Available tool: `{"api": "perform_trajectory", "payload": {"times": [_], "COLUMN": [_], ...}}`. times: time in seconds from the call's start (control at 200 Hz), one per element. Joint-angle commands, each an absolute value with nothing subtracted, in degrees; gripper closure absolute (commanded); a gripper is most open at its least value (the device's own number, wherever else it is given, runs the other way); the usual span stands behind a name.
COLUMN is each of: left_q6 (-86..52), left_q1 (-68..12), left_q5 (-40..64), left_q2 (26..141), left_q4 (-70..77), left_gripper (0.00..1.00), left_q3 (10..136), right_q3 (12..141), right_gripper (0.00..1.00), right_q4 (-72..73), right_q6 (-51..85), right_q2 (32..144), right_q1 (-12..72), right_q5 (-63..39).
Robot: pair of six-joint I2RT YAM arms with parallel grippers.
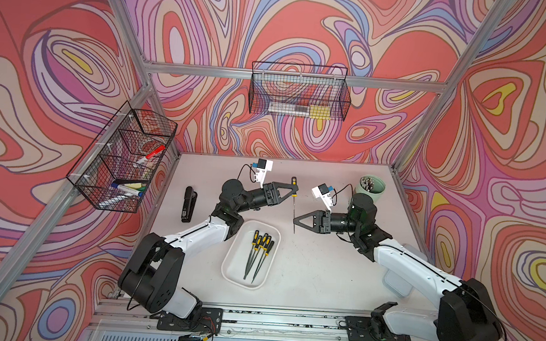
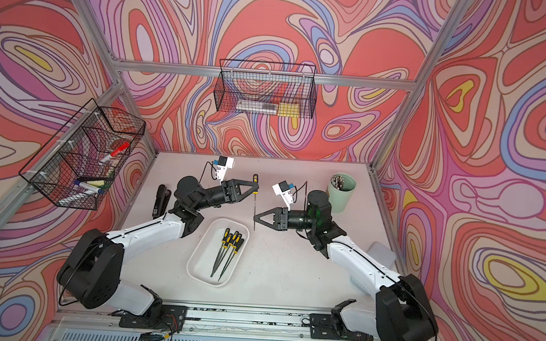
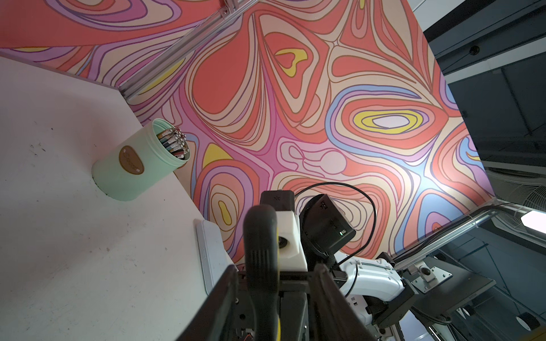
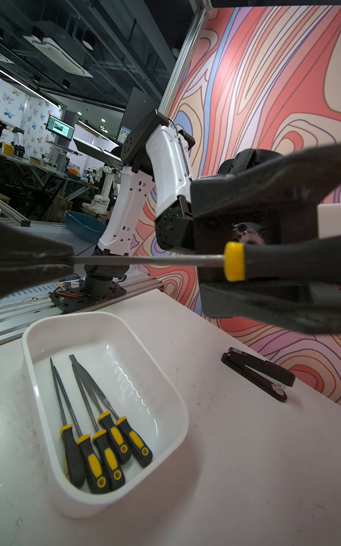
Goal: Take the file tool out of the storage box
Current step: Pick up the file tool from the storage box, then place the file tool at the center of the board.
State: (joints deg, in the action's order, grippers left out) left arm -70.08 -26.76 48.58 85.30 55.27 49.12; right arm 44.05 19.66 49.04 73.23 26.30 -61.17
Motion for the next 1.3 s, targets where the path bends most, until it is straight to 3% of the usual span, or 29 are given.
{"api": "perform_trajectory", "payload": {"times": [0.0, 0.075, 0.155, 0.265, 0.426, 0.611, 0.891, 1.297], "left_q6": [-68.85, -67.87, -65.38, -57.63, -38.65, -30.02, -24.21, -25.71], "left_q1": [-25.54, -24.82, -24.14, -22.95, -22.94, -22.92, -23.12, -25.53], "left_q5": [50.52, 50.97, 51.09, 49.87, 39.53, 29.22, 19.61, 8.84], "left_q2": [84.99, 84.32, 83.04, 80.21, 75.49, 72.37, 71.36, 71.55], "left_q4": [55.43, 52.48, 47.15, 32.88, -0.68, -18.05, -33.21, -33.61], "left_gripper": [0.35, 0.14, 0.01, 0.01, 0.01, 0.01, 0.01, 0.01], "left_q3": [50.92, 51.54, 52.07, 53.72, 60.31, 63.31, 65.27, 59.03], "right_q3": [46.5, 47.87, 50.27, 54.32, 61.48, 66.03, 67.58, 65.09], "right_gripper": [1.0, 1.0, 1.0, 1.0, 1.0, 1.0, 1.0, 1.0], "right_q4": [12.29, 6.42, -2.21, -14.81, -33.63, -49.13, -59.67, -54.9], "right_q6": [43.61, 40.44, 35.83, 29.57, 22.78, 20.12, 20.75, 21.77], "right_q2": [71.3, 70.47, 69.6, 68.3, 68.19, 71.04, 79.93, 93.86], "right_q1": [26.46, 26.52, 26.46, 26.46, 26.46, 26.46, 26.46, 24.15], "right_q5": [-57.76, -55.25, -52.17, -45.83, -30.33, -11.17, 3.32, 1.99]}}
